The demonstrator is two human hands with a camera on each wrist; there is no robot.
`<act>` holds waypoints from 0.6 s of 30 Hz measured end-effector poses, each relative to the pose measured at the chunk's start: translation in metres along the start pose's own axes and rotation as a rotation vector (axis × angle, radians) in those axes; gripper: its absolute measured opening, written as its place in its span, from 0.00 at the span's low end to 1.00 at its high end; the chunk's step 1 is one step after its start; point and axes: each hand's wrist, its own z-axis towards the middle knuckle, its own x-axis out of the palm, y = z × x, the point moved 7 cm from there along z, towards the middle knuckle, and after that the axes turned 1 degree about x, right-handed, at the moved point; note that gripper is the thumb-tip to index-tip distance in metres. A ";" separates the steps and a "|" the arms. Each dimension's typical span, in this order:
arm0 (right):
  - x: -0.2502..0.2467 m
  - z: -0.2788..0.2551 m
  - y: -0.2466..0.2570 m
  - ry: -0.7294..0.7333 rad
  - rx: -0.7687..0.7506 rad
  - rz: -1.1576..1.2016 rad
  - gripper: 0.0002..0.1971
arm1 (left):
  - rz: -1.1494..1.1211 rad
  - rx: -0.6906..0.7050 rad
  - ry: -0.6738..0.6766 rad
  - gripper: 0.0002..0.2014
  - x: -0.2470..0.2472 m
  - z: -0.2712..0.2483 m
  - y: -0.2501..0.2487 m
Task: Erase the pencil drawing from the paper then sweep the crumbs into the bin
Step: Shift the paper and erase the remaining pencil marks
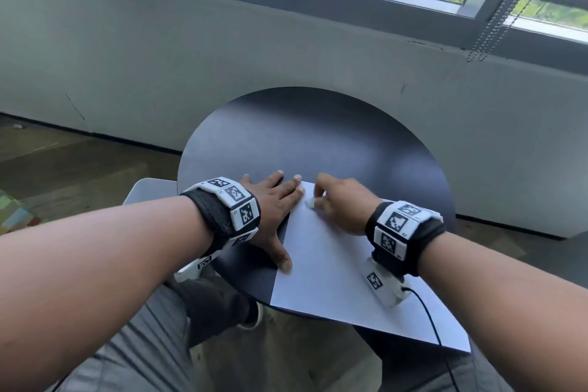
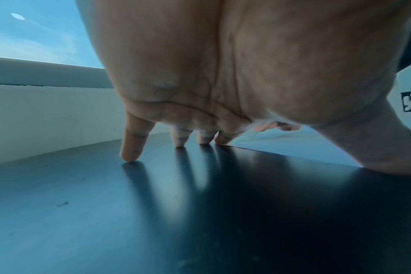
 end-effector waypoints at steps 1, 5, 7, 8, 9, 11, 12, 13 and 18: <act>0.001 -0.001 -0.002 -0.035 0.005 0.004 0.11 | 0.003 -0.004 0.000 0.73 -0.001 0.000 0.000; 0.029 -0.031 0.026 0.140 -0.221 -0.028 0.10 | 0.000 -0.013 0.015 0.73 -0.002 -0.001 -0.001; 0.027 -0.028 0.018 0.129 -0.180 0.029 0.10 | -0.006 -0.019 0.006 0.72 -0.003 -0.001 -0.002; 0.022 -0.021 0.009 0.085 -0.130 0.068 0.10 | -0.009 -0.017 -0.013 0.70 -0.004 -0.002 -0.002; 0.017 -0.015 0.002 0.044 -0.085 0.103 0.09 | -0.007 -0.009 -0.031 0.68 -0.005 -0.003 -0.003; 0.012 -0.005 -0.006 0.012 -0.028 0.133 0.08 | 0.012 0.017 -0.040 0.61 -0.005 -0.005 -0.006; 0.012 -0.002 -0.006 0.015 -0.019 0.121 0.08 | 0.018 0.026 -0.034 0.60 -0.004 -0.007 -0.007; 0.013 -0.001 -0.005 0.016 -0.013 0.094 0.09 | 0.022 0.029 -0.026 0.60 -0.001 -0.009 -0.008; 0.026 -0.037 0.033 0.097 -0.257 0.014 0.06 | 0.011 0.020 -0.006 0.72 0.009 -0.012 -0.009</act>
